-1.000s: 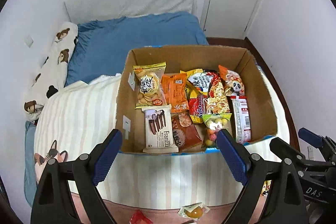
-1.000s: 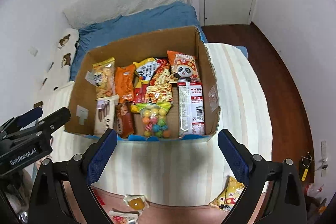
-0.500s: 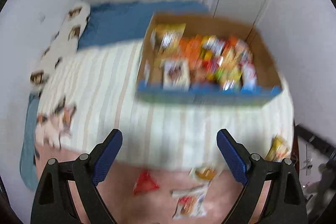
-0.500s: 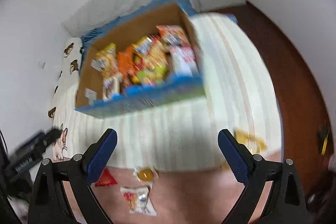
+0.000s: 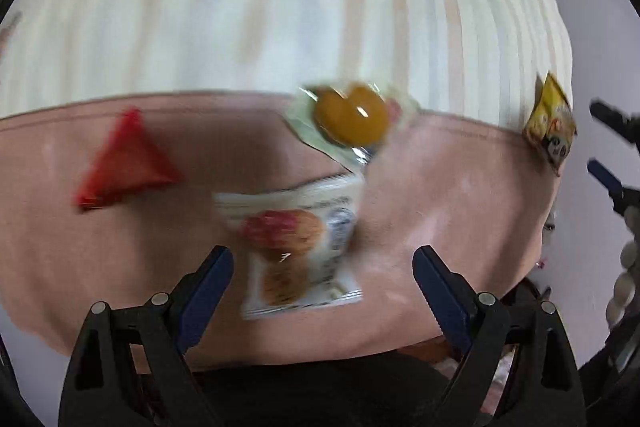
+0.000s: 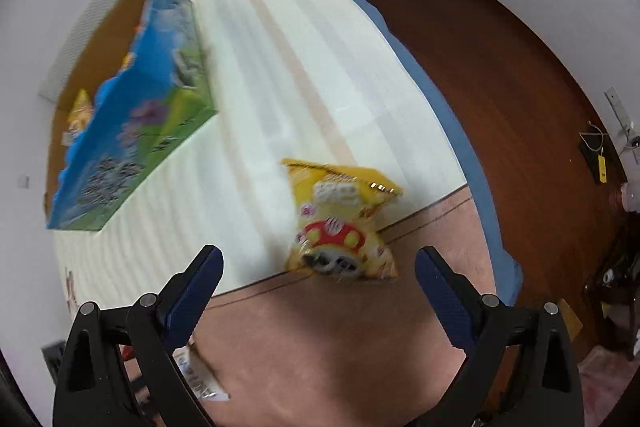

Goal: Organize snacks
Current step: 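Grasp the oat cookie pack with left tool while right tool grasps the yellow Guoba chip bag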

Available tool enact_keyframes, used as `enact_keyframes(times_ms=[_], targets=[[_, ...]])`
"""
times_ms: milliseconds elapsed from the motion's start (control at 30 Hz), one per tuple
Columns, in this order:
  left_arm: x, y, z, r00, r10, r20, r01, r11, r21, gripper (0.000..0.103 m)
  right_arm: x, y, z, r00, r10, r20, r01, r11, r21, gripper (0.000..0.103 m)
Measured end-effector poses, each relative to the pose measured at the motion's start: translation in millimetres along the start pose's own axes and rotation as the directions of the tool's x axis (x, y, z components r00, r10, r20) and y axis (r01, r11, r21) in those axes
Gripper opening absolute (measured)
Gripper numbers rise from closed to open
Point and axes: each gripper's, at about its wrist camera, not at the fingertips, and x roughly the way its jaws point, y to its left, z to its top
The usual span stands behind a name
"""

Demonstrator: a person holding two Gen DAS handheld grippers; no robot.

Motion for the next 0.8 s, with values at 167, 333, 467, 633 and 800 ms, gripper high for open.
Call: enact_keyframes(times_ms=[167, 333, 467, 633, 800], targets=[[25, -9, 2, 0.999, 0.053, -0.006, -0.053, 0.999, 0.01, 0.057, 46, 5, 13, 0.997, -0.054, -0.061, 0.052, 0.998, -0.033, 0.097], [25, -6, 0, 0.999, 0.052, 0.009, -0.052, 0.999, -0.006, 0.056, 64, 9, 3, 0.995, -0.051, -0.084, 0.045, 0.996, -0.074, 0.054], [26, -7, -3, 0.998, 0.055, 0.013, -0.055, 0.998, -0.009, 0.056, 62, 17, -19, 0.993, -0.02, -0.115, 0.006, 0.993, -0.122, 0.053], [25, -10, -8, 0.998, 0.057, 0.018, -0.057, 0.998, -0.005, 0.056, 60, 34, -70, 0.981, 0.011, -0.192, -0.055, 0.974, -0.221, 0.052], [22, -6, -5, 0.998, 0.058, 0.012, -0.058, 0.998, 0.007, 0.057, 63, 44, -122, 0.967, -0.011, -0.255, -0.069, 0.951, -0.301, 0.052]])
